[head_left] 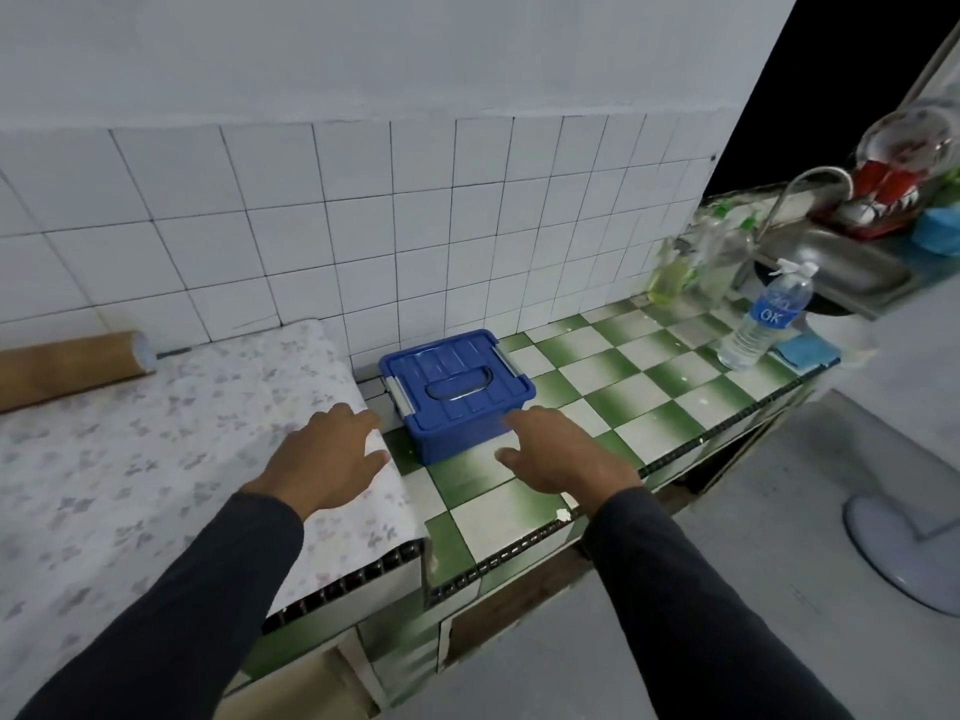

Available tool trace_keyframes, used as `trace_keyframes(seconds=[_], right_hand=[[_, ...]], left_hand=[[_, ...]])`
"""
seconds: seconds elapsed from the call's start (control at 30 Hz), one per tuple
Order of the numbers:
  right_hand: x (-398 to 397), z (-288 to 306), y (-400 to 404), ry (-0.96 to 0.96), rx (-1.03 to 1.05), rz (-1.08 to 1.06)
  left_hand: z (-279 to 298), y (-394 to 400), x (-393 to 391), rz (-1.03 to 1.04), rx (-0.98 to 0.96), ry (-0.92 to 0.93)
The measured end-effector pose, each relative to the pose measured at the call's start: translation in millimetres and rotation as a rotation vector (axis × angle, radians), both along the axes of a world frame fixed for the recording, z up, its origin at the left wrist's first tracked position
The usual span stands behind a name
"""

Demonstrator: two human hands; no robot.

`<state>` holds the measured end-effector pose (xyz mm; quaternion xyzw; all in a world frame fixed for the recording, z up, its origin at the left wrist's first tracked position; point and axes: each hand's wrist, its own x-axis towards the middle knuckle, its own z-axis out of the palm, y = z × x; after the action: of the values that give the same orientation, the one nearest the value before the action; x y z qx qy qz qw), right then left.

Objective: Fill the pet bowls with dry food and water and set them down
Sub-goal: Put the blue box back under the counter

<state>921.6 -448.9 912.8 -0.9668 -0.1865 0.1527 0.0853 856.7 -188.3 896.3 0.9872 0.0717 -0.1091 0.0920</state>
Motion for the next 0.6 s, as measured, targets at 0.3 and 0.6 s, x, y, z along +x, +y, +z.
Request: trace_keyframes(seconds=[0.3, 0.6], right_hand=[[72.4, -7.1, -4.0, 0.054, 0.073, -0.021], [148.7, -27.1, -6.6, 0.064, 0.076, 0.15]], left_hand=[[-1.1, -8.7, 62.9, 0.038, -0.011, -0.012], [-25.8, -23.3, 110.6, 0.187, -0.103, -0.047]])
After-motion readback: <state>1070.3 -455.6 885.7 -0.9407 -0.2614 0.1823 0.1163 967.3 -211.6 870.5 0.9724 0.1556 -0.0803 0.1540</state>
